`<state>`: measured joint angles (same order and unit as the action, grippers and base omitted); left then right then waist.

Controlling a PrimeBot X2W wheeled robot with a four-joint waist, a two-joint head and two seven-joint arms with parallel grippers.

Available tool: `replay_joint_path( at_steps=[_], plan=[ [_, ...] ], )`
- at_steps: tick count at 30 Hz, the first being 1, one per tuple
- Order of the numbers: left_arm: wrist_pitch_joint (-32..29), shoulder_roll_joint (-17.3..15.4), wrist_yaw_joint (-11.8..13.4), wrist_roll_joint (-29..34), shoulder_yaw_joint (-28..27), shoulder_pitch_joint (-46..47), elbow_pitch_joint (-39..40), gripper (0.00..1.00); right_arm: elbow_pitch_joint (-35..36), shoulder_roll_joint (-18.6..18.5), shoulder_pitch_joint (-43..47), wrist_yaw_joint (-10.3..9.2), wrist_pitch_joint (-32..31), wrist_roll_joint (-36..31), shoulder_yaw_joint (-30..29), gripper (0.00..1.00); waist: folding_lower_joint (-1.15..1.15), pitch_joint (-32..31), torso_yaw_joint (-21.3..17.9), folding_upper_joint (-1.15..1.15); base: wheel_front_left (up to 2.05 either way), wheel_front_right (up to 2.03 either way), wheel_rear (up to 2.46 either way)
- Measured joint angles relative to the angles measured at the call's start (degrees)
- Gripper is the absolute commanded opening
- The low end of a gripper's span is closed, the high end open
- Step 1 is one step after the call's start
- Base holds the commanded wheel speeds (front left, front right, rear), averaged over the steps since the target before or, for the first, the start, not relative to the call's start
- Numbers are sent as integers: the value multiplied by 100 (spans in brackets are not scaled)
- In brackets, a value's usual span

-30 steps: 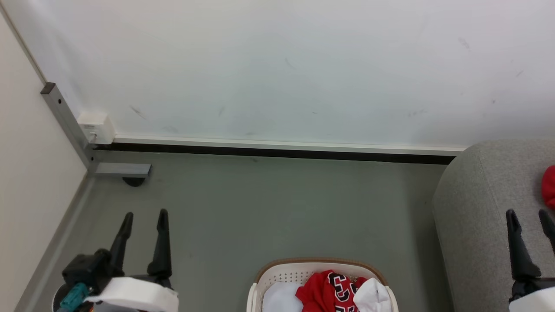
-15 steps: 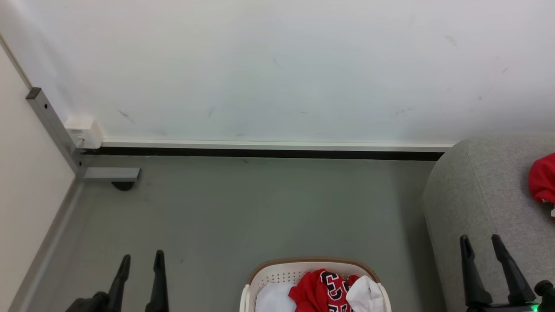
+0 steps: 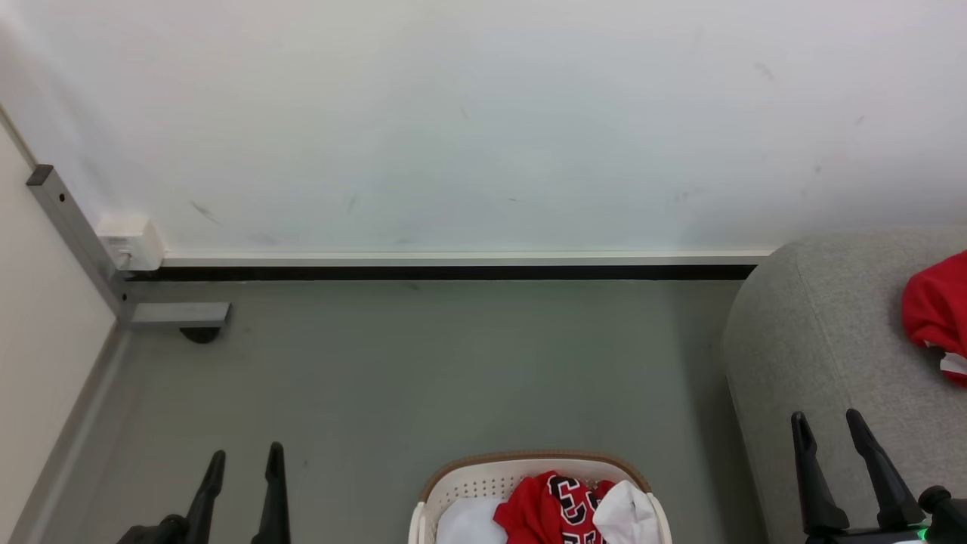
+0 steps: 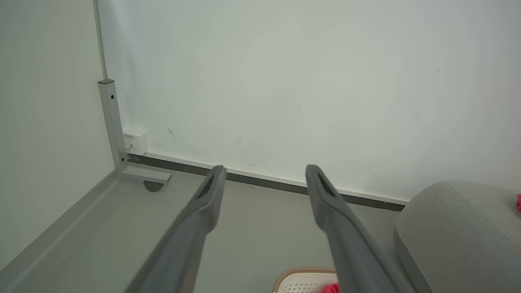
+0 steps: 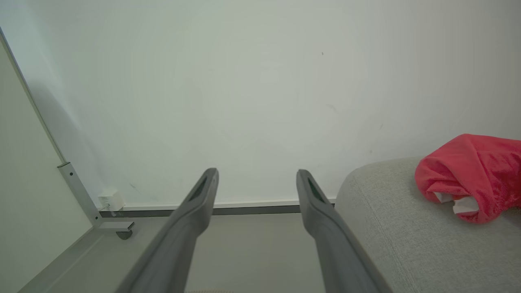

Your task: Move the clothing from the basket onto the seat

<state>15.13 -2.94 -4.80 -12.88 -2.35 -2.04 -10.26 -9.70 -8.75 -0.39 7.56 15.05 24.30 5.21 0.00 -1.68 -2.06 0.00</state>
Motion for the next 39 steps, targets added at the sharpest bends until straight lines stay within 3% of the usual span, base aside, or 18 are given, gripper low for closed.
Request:
replay_joint_path(
  at_steps=[7, 14, 21, 26, 39],
  plan=[
    [0, 7, -80, 76, 80, 54, -21, 100, -19, -99, -151, 0, 0, 18, 60, 100, 0, 59, -185, 0, 0, 0, 0],
    [0, 14, -156, 71, 650, 567, -257, 100, 64, -209, -560, -1, 2, 25, 88, 100, 0, 429, -343, 0, 0, 0, 0],
    [0, -4, -226, 240, 1206, 1675, -873, 100, 322, -235, -1533, -1, 12, -71, 208, 100, 2, 1319, -549, 0, 0, 0, 0],
    [-1, -204, -250, 341, 1760, 2497, -1535, 100, 553, -214, -2037, -1, 12, -155, 34, 100, 2, 2067, -741, 0, 0, 0, 0],
    [-608, -705, -274, -458, 3774, 4423, -3239, 100, 1569, 194, -2914, 0, 13, -298, -810, 100, 2, 3861, -1332, 0, 0, 0, 0]
  ],
)
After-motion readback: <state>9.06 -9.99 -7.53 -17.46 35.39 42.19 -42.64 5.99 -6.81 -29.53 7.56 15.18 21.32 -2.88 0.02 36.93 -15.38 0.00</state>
